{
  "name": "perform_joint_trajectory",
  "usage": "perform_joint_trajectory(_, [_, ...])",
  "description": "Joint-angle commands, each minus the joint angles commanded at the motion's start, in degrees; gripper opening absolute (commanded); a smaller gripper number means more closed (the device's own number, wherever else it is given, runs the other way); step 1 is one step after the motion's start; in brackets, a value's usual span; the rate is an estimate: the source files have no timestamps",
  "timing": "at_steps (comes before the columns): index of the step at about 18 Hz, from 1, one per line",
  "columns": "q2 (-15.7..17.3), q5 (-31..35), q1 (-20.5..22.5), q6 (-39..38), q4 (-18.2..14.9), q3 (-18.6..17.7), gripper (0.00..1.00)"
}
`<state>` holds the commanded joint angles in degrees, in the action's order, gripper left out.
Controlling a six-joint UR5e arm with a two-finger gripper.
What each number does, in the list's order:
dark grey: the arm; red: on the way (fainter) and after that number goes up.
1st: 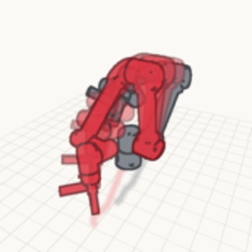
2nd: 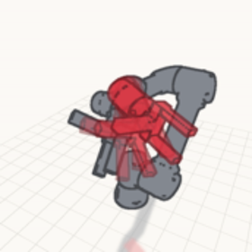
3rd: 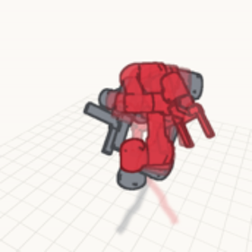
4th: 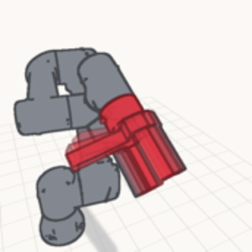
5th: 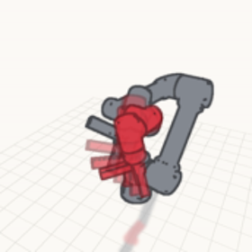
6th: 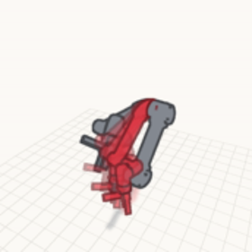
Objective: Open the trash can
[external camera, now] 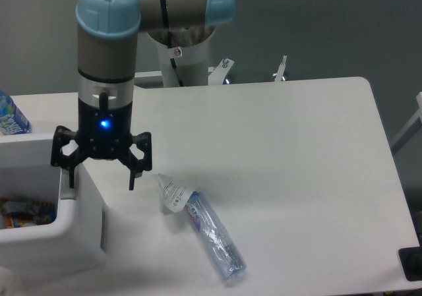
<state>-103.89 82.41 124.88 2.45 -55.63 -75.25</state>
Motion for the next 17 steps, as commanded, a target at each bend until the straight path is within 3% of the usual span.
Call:
perform_joint_trajectory(3, [0.44, 9.41, 2.46, 7.11, -0.70, 2.12, 1.00])
perform_joint_trajectory(5, [0.96, 10.31, 4.83, 9.49, -1.40, 2.57, 1.00])
perform_joint_trajectory(7, [2.01, 10.66, 7.20, 15.18, -5.60, 2.57, 1.00])
perform_joint_trajectory(10, [4.83, 11.54, 12.03, 32.91, -12.99, 1.78, 1.00])
perform_joint_trajectory(12, [6.15, 11.54, 14.76, 40.15, -16.51, 1.16, 1.00])
perform_joint_trajectory(14, [7.64, 11.72, 18.53, 46.55, -19.32, 0.29, 1.00])
perform_joint_trajectory(17, [8.96, 11.63, 21.36, 52.21, -20.04, -1.12, 1.00])
